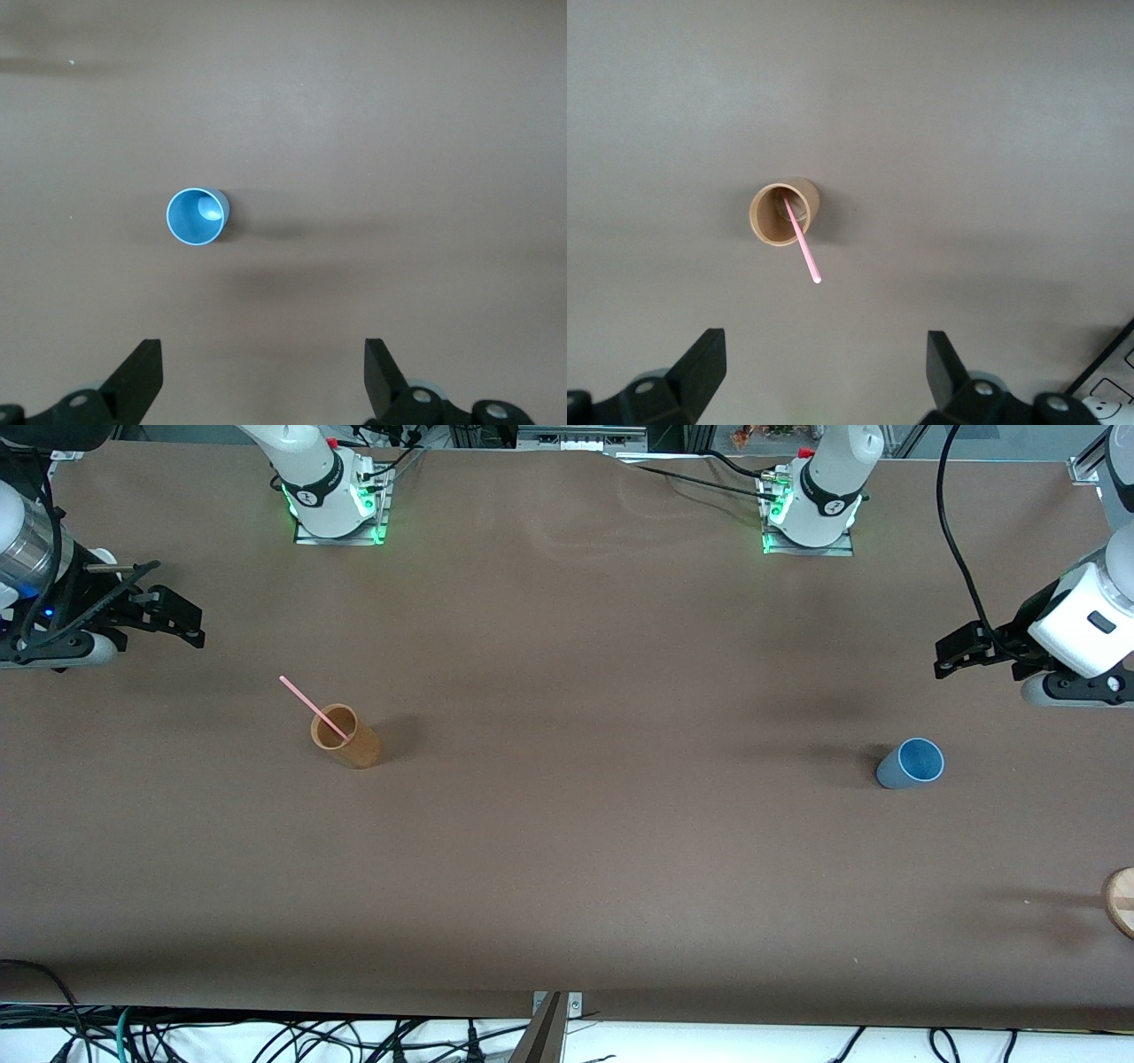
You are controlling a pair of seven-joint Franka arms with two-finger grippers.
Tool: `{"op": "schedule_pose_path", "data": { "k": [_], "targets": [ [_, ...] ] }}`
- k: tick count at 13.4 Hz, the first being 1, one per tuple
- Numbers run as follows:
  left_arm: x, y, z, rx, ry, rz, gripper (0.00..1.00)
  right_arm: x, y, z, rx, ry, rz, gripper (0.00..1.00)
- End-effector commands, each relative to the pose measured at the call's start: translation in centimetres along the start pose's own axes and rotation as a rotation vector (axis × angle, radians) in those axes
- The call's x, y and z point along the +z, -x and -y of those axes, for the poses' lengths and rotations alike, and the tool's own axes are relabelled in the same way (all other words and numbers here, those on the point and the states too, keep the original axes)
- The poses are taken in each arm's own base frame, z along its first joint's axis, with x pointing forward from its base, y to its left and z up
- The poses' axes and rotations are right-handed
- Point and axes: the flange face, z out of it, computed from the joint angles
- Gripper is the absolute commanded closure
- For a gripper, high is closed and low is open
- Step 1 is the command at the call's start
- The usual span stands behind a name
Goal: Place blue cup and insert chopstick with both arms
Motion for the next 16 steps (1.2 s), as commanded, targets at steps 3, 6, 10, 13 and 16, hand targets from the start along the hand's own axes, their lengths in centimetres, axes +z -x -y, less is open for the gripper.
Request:
{"op": "schedule_pose_path", "data": {
  "k": [3, 6, 10, 13, 16],
  "targets": [
    [0.0, -0.7, -0.8, 0.007, 0.018, 0.015, 0.0, -0.8, 0.2, 0.1, -0.008, 0.011, -0.004, 0.0],
    [0.1, -0.8, -0.6, 0.003, 0.017, 0.017, 0.0, -0.9, 0.3, 0.1, -0.009, 0.009, -0.005, 0.0],
    [0.2, -0.8, -0.5, 0.002, 0.018, 0.02, 0.0, -0.9, 0.3, 0.1, -0.009, 0.008, -0.005, 0.0],
    [0.3, -0.9, -0.4, 0.0, 0.018, 0.022, 0.0, -0.9, 0.3, 0.1, -0.009, 0.008, -0.003, 0.0],
    [0.4, -0.9, -0.4, -0.001, 0.018, 0.023, 0.0, -0.9, 0.3, 0.0, -0.008, 0.006, -0.003, 0.0]
  ]
}}
